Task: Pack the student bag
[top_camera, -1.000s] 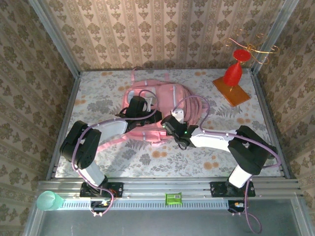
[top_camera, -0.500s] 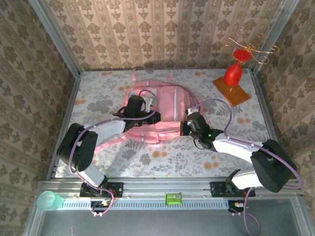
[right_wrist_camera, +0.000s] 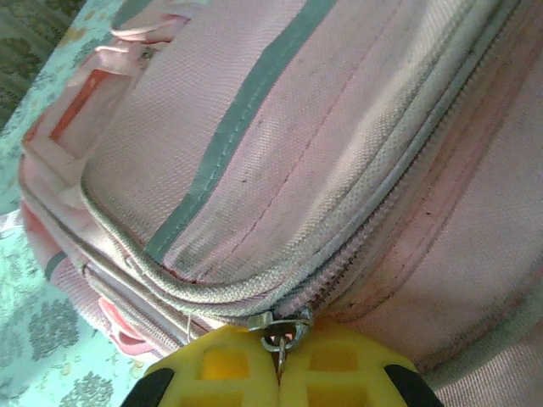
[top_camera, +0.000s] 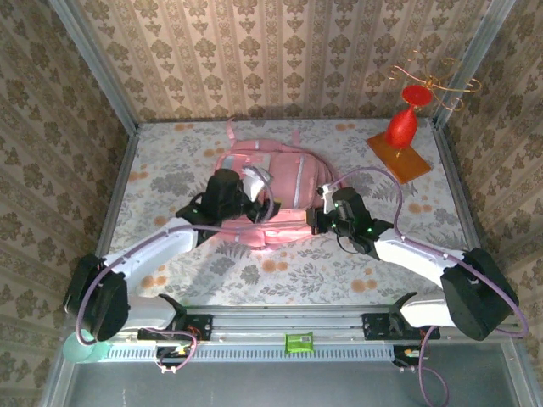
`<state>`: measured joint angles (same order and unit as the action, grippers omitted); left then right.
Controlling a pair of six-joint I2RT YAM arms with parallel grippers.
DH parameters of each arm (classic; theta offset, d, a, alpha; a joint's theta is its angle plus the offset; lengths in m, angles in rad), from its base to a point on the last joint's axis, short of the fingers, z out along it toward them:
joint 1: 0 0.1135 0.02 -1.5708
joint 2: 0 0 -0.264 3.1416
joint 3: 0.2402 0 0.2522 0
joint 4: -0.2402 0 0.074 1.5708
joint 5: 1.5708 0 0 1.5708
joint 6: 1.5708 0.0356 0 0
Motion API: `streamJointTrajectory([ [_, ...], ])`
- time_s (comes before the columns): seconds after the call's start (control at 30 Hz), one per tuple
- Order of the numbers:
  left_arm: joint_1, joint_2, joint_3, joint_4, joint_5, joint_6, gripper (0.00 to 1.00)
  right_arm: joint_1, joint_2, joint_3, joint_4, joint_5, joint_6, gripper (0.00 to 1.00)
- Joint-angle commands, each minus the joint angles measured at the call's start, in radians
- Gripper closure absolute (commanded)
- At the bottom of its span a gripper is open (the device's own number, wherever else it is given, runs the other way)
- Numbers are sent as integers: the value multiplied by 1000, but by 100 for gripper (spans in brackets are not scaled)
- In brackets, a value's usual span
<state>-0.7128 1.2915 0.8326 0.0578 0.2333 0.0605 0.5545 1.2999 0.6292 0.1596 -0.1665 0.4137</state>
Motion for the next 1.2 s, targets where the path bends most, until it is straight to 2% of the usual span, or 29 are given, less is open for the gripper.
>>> streamJointTrajectory([
  [0.0, -64, 18, -22, 34, -57, 343, 25, 1, -39, 46, 19, -86, -23, 100],
  [0.13, -98, 97, 33, -8, -58, 497, 26, 3, -46, 47, 30, -118, -15, 100],
  [0.33, -111, 226, 118, -26, -53, 567, 34, 3, -46, 40, 59, -170, 9, 100],
  [0.4, -111, 257, 134, -17, -72, 561, 40, 2, -48, 35, 62, -191, 8, 100],
  [0.5, -105, 275, 129, -3, -91, 568, 62, 2, -64, 23, 33, -185, -25, 100],
  [0.6, -81, 247, 86, 14, -49, 587, 81, -4, -77, 33, -88, -45, -55, 100],
  [0.67, -56, 210, 48, 18, 20, 608, 89, -5, -71, 61, -211, 139, -55, 100],
  [0.77, -18, 161, -2, 45, 121, 633, 99, -5, -57, 80, -277, 306, -34, 100],
  [0.9, 38, 120, -29, 49, 174, 651, 100, -8, -46, 103, -286, 388, -49, 100],
  [0.97, 71, 97, -38, 41, 199, 660, 100, -18, -34, 121, -287, 383, -79, 100],
  [1.03, 97, 75, -48, 41, 224, 667, 100, -33, -27, 131, -279, 328, -119, 100],
  [1.17, 132, 60, -56, 43, 211, 683, 100, -48, -27, 150, -282, 61, -234, 100],
])
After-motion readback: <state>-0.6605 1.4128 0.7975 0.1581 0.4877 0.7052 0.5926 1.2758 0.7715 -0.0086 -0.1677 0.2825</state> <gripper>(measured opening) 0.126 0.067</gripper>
